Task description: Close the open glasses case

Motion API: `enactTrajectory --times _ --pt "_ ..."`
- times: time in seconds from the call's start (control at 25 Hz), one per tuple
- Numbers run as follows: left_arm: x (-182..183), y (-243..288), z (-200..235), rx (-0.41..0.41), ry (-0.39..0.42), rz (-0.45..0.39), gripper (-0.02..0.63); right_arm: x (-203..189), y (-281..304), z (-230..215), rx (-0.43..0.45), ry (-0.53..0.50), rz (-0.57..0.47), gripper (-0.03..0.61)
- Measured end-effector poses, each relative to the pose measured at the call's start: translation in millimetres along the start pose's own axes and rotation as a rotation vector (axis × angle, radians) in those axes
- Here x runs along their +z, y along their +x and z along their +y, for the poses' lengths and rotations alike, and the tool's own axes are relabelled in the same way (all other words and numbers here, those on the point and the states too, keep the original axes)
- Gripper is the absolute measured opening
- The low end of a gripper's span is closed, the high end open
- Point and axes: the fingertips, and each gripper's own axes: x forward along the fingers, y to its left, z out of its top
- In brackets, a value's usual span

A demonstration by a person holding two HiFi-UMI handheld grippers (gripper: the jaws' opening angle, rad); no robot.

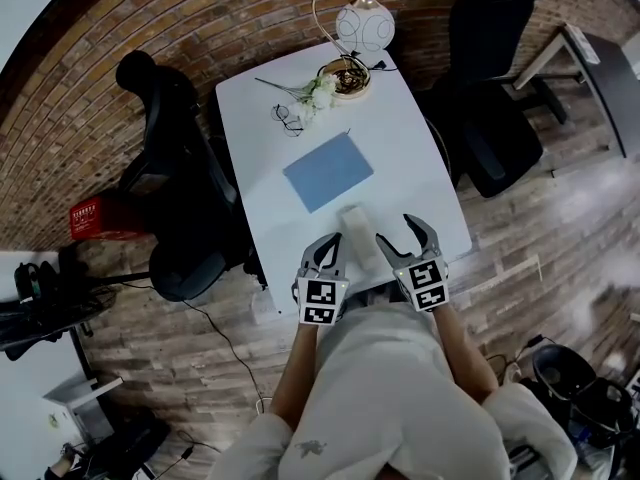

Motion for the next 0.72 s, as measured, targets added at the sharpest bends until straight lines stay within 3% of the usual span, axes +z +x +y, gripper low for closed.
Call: enactTrajectory --times 0.72 --pt "2.0 6.2 5.0 -0.015 -0.004 -0.013 0.003 8.7 6.8 8.9 0.012 0.008 0.001 0.296"
